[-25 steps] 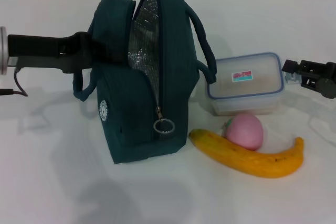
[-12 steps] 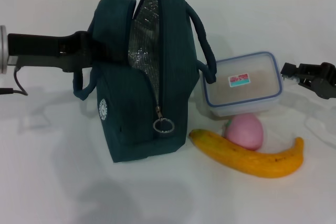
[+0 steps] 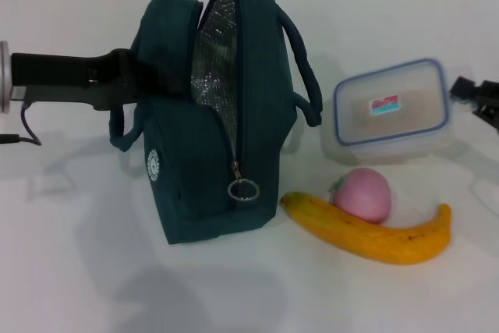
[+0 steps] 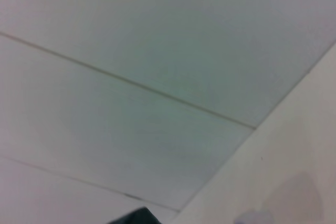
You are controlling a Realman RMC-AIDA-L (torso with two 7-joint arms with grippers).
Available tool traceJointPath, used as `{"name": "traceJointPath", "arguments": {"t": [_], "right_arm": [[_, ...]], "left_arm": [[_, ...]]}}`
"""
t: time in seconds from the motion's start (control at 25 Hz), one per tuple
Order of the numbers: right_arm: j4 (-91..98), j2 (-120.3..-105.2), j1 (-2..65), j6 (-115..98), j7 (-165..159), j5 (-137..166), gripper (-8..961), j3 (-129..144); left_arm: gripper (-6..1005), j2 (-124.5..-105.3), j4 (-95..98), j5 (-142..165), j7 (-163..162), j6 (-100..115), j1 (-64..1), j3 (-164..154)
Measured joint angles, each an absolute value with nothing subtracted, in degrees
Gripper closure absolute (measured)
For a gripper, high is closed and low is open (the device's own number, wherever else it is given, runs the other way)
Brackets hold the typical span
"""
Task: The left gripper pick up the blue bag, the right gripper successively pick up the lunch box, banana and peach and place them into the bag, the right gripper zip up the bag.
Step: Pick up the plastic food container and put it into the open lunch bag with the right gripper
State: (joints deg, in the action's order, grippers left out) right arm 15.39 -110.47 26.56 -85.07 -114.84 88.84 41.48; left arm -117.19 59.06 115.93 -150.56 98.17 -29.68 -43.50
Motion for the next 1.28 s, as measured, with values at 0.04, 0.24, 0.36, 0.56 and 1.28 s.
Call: {"name": "traceJointPath", "arguments": {"t": [0.04,0.24,0.36,0.56,1.28], "right_arm": [[15.5,-110.43,26.0,-85.8,-114.8,88.8,864,40.6],[15.6,-110.28,24.1,-88.7,-114.2,88.1,863,38.1],[15.6,-110.14,23.1,-90.8,-113.9,87.8,862,36.4],[15.6,-109.63,21.9,-96.7,-113.5,86.8,861,31.3],[15.3,-111.68,32.5,-111.4,-118.7,86.4,857,21.2]], "left_arm": [[966,-117.24,59.1,115.9,-150.6,98.2,-29.7,-43.5],[966,-117.52,59.1,115.9,-150.6,98.3,-29.6,-43.5],[966,-117.62,59.1,115.9,-150.6,98.3,-29.6,-43.5],[966,-117.66,59.1,115.9,-150.9,99.0,-29.7,-43.5],[966,-117.57,59.0,115.8,-151.0,99.5,-31.7,-46.8]]}}
